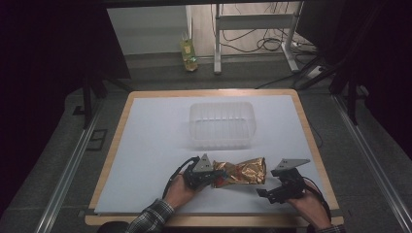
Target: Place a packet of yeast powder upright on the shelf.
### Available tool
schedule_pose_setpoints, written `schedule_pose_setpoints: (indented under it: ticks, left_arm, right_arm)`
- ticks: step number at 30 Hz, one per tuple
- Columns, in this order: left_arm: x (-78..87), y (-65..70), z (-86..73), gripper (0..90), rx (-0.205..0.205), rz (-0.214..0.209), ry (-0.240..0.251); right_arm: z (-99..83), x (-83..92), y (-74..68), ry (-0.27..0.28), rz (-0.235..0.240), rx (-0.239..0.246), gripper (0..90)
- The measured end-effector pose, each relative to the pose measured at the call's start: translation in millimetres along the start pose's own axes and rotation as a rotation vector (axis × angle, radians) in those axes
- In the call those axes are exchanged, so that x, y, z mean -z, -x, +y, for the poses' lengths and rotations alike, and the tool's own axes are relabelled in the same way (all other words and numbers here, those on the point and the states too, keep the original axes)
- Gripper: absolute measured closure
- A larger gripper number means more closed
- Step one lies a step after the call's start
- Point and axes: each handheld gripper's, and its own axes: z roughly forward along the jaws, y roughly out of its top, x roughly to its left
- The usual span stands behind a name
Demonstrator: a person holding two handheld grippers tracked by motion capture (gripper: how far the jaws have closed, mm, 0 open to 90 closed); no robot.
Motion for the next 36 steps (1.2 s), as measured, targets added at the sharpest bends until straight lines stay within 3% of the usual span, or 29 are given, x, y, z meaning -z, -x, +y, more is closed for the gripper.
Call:
schedule_pose_setpoints:
  ticks: [10, 14, 21, 24, 29, 32, 36]
  left_arm:
    - [-0.3, 2.5, -0.1, 89.7, -0.003, 0.013, 0.007]
    - [0.5, 1.8, -0.7, 89.7, -0.002, 0.013, 0.002]
    - [1.6, 1.5, -1.3, 89.6, 0.003, 0.016, -0.008]
    - [2.1, 2.0, -1.2, 89.6, -0.008, 0.023, -0.015]
    - [2.9, 3.4, -2.3, 87.4, 0.003, 0.042, -0.006]
    - [3.5, 5.4, -2.5, 85.9, -0.003, 0.060, -0.003]
    - [5.2, 5.2, -1.8, 85.0, -0.002, 0.063, 0.000]
  right_arm:
    - [24.4, -25.2, 3.4, -0.030, 0.114, -0.059, 4.1]
    - [33.1, -29.4, 2.8, -0.032, 0.131, -0.072, 4.1]
    - [51.2, -33.5, 1.3, -0.048, 0.205, -0.116, 5.6]
    - [57.2, -32.3, -0.9, -0.032, 0.196, -0.130, 12.2]
    - [64.2, -29.8, -1.7, -0.034, 0.125, -0.154, 37.2]
    - [65.7, -27.9, 4.6, -0.010, 0.157, -0.208, 51.4]
    - [66.8, -26.6, 7.4, -0.014, 0.183, -0.225, 56.9]
